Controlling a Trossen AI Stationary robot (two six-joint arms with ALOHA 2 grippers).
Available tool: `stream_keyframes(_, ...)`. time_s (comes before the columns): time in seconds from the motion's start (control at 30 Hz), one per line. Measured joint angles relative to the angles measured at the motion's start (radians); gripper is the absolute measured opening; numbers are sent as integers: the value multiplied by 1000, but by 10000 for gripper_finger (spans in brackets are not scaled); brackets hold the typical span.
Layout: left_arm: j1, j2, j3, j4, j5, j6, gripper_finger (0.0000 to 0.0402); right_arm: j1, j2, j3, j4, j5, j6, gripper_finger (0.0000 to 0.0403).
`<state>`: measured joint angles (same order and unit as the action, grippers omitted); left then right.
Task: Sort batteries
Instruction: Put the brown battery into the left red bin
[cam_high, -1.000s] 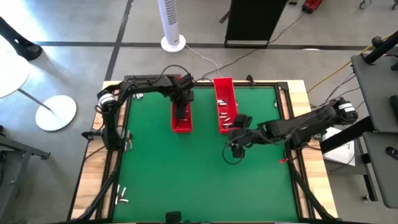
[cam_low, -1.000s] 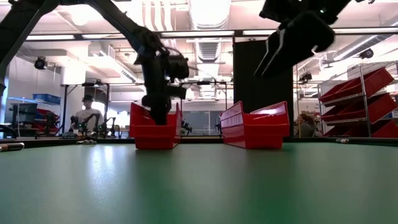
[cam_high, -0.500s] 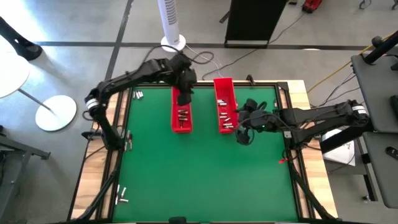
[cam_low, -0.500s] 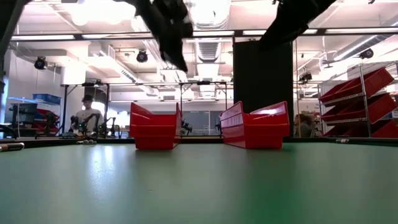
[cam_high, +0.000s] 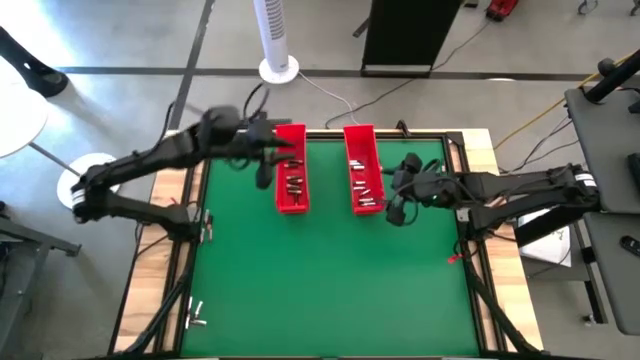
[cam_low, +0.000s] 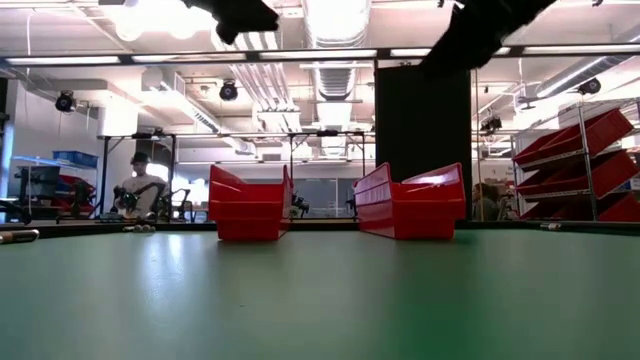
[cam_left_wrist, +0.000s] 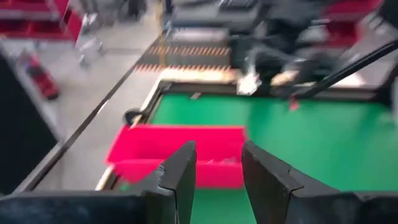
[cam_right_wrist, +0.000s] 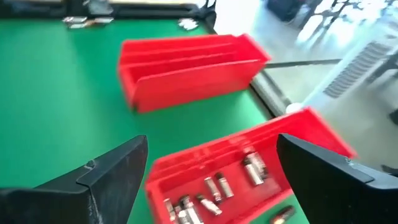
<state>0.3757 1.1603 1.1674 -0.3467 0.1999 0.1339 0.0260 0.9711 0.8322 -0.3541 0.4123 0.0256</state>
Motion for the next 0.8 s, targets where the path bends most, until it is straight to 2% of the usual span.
stream_keyframes(0.2,-177,-180,-350,403,-13,-88,110,-115,-69,-6,31,39,31,352)
stream_keyframes(0.3,-274,-217,-538,667,-63,-92,110,-148,-88,-60,72,103,85,347)
stream_keyframes(0.43,-343,-234,-720,887,-137,-92,110,-149,-89,-78,70,196,89,340)
stream_keyframes(0.57,-347,-247,-803,944,-138,-119,110,-160,-94,-53,85,201,143,338)
stream_keyframes(0.8,-346,-251,-812,960,-138,-82,110,-167,-64,-34,191,201,146,331)
